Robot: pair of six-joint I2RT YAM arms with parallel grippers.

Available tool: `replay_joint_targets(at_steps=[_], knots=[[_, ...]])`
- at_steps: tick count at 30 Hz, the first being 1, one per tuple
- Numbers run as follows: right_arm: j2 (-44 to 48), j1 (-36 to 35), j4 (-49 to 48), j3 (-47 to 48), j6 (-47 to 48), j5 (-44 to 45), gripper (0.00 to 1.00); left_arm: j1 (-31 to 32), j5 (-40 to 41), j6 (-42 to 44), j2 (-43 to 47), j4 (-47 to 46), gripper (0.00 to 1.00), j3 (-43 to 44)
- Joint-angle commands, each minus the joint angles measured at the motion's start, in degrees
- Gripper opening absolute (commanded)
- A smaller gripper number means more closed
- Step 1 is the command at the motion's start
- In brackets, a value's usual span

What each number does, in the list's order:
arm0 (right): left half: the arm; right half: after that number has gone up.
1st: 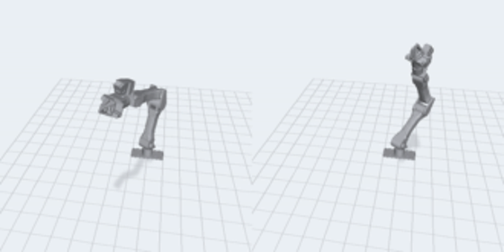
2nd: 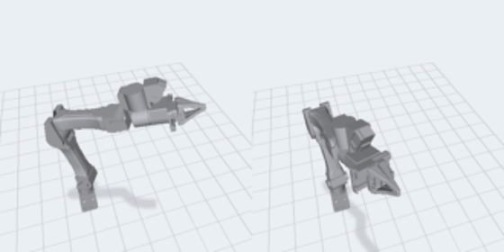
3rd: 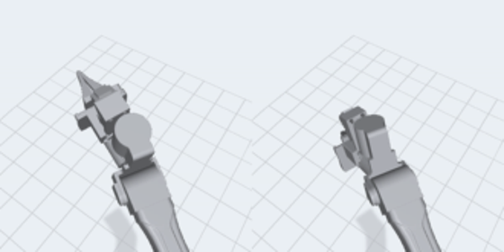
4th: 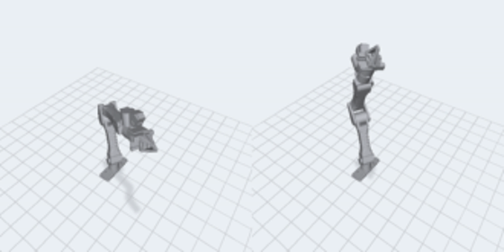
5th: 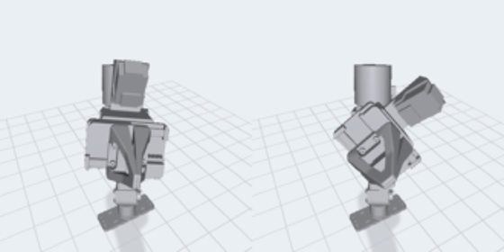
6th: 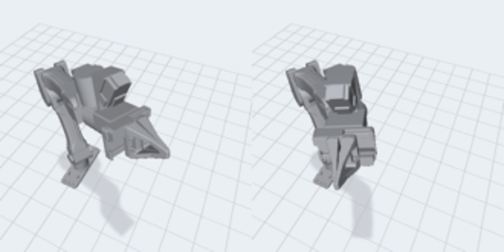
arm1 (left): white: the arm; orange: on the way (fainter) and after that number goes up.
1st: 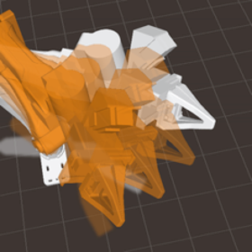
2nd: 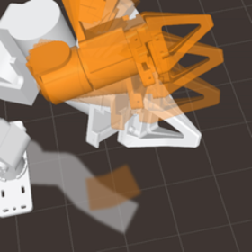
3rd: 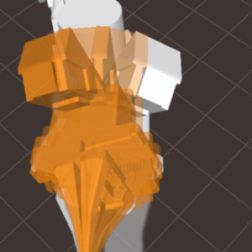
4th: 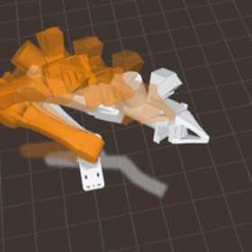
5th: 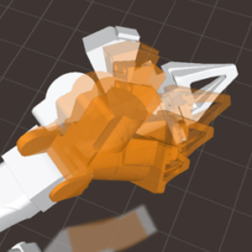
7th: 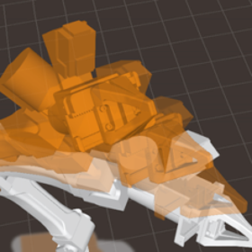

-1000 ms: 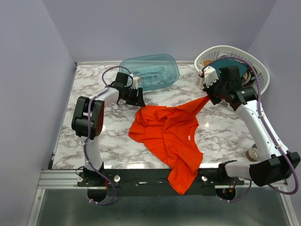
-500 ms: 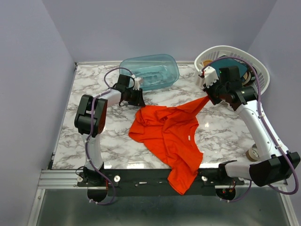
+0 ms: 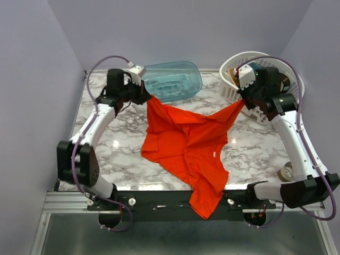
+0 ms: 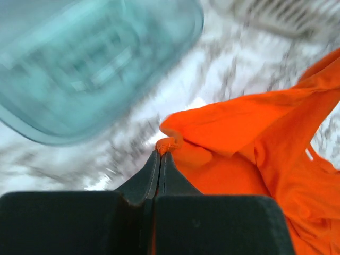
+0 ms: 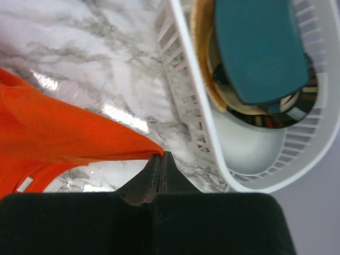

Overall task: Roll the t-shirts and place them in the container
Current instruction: Flatten out the T-shirt at the center of the board.

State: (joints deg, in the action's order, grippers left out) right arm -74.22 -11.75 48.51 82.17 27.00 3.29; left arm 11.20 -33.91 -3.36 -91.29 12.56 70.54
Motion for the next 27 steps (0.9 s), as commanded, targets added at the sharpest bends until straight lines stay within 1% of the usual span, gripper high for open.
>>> replay_joint_targets(at_steps=[1,3,7,8,12,14,20,27], knots=[[-0.6,0.7,-3.9,9.0,-0.9,3.4,0.01,-2.1,2.3,8.8,16.6,5.5,0.00,3.8],[-0.7,0.7,-3.7,12.3,-1.2,2.3,0.00,-2.0,2.0,11.0,21.8,6.8,0.00,3.1],[-0.8,0.7,-3.3,18.5,-2.0,0.2,0.01,-1.7,4.0,12.7,27.4,10.4,0.00,3.5],[-0.5,0.7,-3.3,19.6,-2.0,0.2,0.01,-1.7,6.4,13.1,28.4,10.6,0.00,3.7],[1.2,0.7,-3.9,22.9,-1.6,0.7,0.01,-1.7,11.6,16.4,35.0,9.9,0.00,3.5],[2.1,0.7,-4.2,24.8,-1.3,0.5,0.01,-1.7,13.1,17.8,36.6,9.2,0.00,3.9],[4.5,0.7,-2.2,30.7,-1.6,0.3,0.00,-1.9,21.8,16.8,41.7,5.5,0.00,6.9],[7.9,0.7,-0.8,35.2,0.3,-0.5,0.01,-2.3,23.3,15.6,44.4,3.8,0.00,13.3]])
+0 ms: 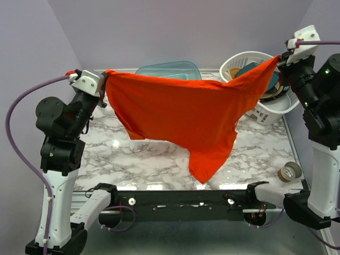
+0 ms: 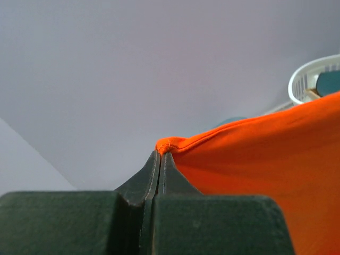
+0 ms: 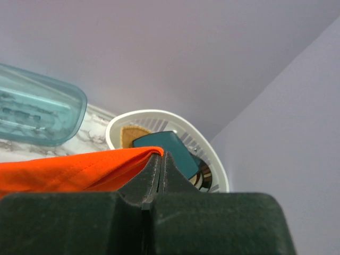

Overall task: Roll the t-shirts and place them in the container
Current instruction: Flatten out the T-shirt at the center of the board.

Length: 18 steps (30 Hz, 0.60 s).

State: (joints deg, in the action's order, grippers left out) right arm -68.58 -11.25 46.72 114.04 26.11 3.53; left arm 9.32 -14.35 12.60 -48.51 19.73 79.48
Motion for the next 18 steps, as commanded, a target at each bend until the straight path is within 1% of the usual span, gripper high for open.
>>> replay_joint_targets(at_steps=[1,6,11,15,18], knots=[[2.5,0.2,1.0,4.8,1.6,-0.5,0.01,-0.4,3.7,-0.9,1.7,-3.5,0.00,5.1],[2.7,0.2,1.9,10.8,2.5,-0.5,0.01,-1.7,1.6,-3.4,2.1,-3.6,0.00,10.2],[3.6,0.1,3.7,15.8,2.3,-2.5,0.01,-4.0,-1.6,-6.0,4.1,-3.6,0.00,12.4],[7.4,0.1,3.6,15.5,2.2,-3.3,0.01,-6.6,-4.2,-9.3,8.0,-2.9,0.00,12.5],[11.2,0.1,3.2,13.8,2.4,-6.8,0.01,-8.4,-6.0,-10.0,11.3,-1.9,0.00,12.2]])
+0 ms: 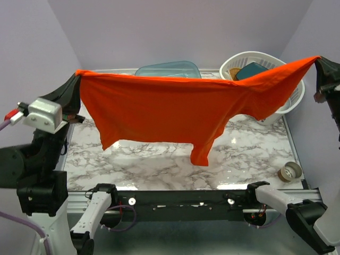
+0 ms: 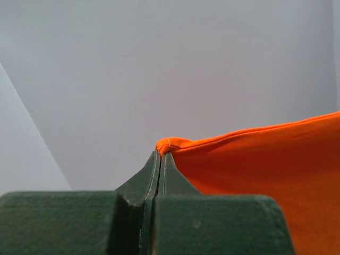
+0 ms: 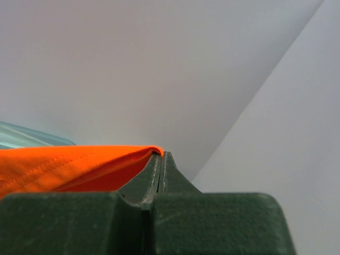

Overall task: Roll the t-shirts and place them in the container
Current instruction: Flatten out the T-shirt at the center of the board.

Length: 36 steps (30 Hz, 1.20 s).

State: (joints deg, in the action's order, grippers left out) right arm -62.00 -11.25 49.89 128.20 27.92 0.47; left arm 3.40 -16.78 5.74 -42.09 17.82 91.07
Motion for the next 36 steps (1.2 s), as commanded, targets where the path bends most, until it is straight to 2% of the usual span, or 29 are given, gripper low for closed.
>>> replay_joint_targets(at_steps=[1,5,13,19,23,25,27,28,32,33,34,36], knots=[[5.6,0.1,0.0,-0.8,0.7,-4.9,0.01,-3.0,-3.7,-3.9,5.8,0.2,0.00,0.3],[12.8,0.3,-2.1,-3.2,2.0,-12.1,0.01,-5.2,-5.1,-4.9,9.6,0.3,0.00,0.5],[20.9,1.1,-8.6,-2.7,-1.1,-14.9,0.01,-7.8,-5.6,-7.3,15.5,0.7,0.00,4.7],[18.8,2.5,-10.2,1.4,-1.6,-15.0,0.01,-9.5,-6.7,-8.5,14.8,1.2,0.00,5.4],[15.3,2.4,-12.0,-2.4,-1.3,-15.2,0.01,-9.8,-9.9,-9.1,11.7,1.1,0.00,2.1],[14.9,2.5,-13.1,-5.8,-1.2,-16.1,0.01,-9.8,-11.8,-9.0,10.0,1.5,0.00,-2.2],[15.3,2.4,-13.9,-14.1,-1.4,-18.4,0.01,-9.8,-15.9,-9.0,9.5,2.8,0.00,-6.2],[15.5,2.5,-13.8,-17.5,-1.6,-19.6,0.01,-9.8,-17.4,-8.7,9.7,3.4,0.00,-11.2],[16.7,2.5,-13.2,-34.9,-6.5,-27.5,0.01,-9.8,-22.2,-10.4,10.9,5.9,0.00,-25.2],[17.1,2.4,-13.0,-43.6,-6.7,-29.2,0.01,-9.8,-23.9,-10.7,11.2,6.3,0.00,-28.1],[17.4,2.4,-13.9,-47.7,-7.5,-30.2,0.01,-9.8,-24.3,-11.1,11.1,6.3,0.00,-34.1],[17.0,2.4,-15.0,-56.0,-8.5,-32.3,0.01,-9.7,-24.9,-10.8,10.1,5.1,0.00,-40.1]])
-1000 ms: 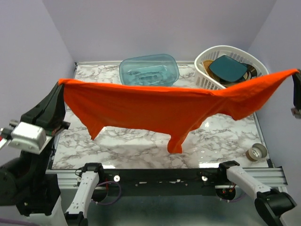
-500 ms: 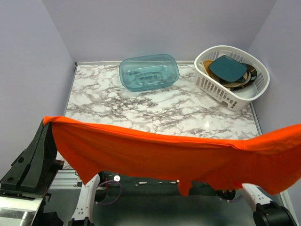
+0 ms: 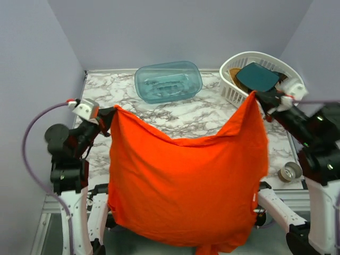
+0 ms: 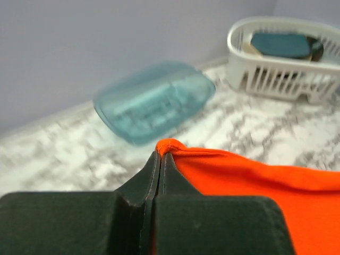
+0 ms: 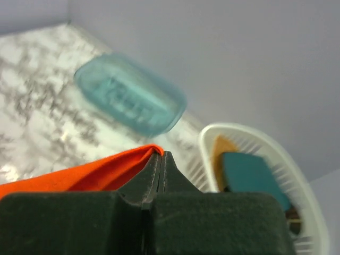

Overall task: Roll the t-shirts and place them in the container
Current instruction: Flatten out the T-shirt at the center of the board.

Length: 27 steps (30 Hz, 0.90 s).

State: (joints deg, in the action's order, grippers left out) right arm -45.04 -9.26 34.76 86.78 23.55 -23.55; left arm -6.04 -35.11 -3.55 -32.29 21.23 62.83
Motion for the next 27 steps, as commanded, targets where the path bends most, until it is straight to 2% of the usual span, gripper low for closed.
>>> replay_joint_targets(at_steps=[1,4,5,10,12,16,22,27], knots=[[-1.4,0.4,-1.4,-21.3,-3.9,-8.9,0.01,-0.4,-6.8,-1.4,-0.5,0.9,0.00,-17.3],[-5.9,0.3,-5.4,-30.1,-1.6,-8.3,0.01,1.5,-6.0,1.6,-6.5,-3.3,0.00,-25.7],[-10.6,0.4,-6.8,-31.3,-1.0,-6.7,0.01,2.3,-3.3,2.3,-8.6,-6.2,0.00,-27.2],[-27.5,0.2,-15.2,-31.3,-0.4,0.9,0.01,4.6,2.3,5.0,-26.1,-17.2,0.00,-31.0],[-34.8,0.2,-16.9,-27.6,-1.8,6.2,0.00,4.6,3.9,5.0,-31.2,-20.9,0.00,-30.0],[-44.9,0.3,-19.0,-19.0,-0.9,10.3,0.00,4.6,7.2,4.2,-43.7,-25.2,0.00,-24.0],[-57.7,0.3,-21.2,-6.0,1.1,18.0,0.00,4.5,11.2,4.6,-52.4,-29.0,0.00,-17.3],[-63.7,0.0,-21.0,-1.4,5.6,20.5,0.00,3.8,11.8,5.3,-56.6,-29.1,0.00,-13.9]])
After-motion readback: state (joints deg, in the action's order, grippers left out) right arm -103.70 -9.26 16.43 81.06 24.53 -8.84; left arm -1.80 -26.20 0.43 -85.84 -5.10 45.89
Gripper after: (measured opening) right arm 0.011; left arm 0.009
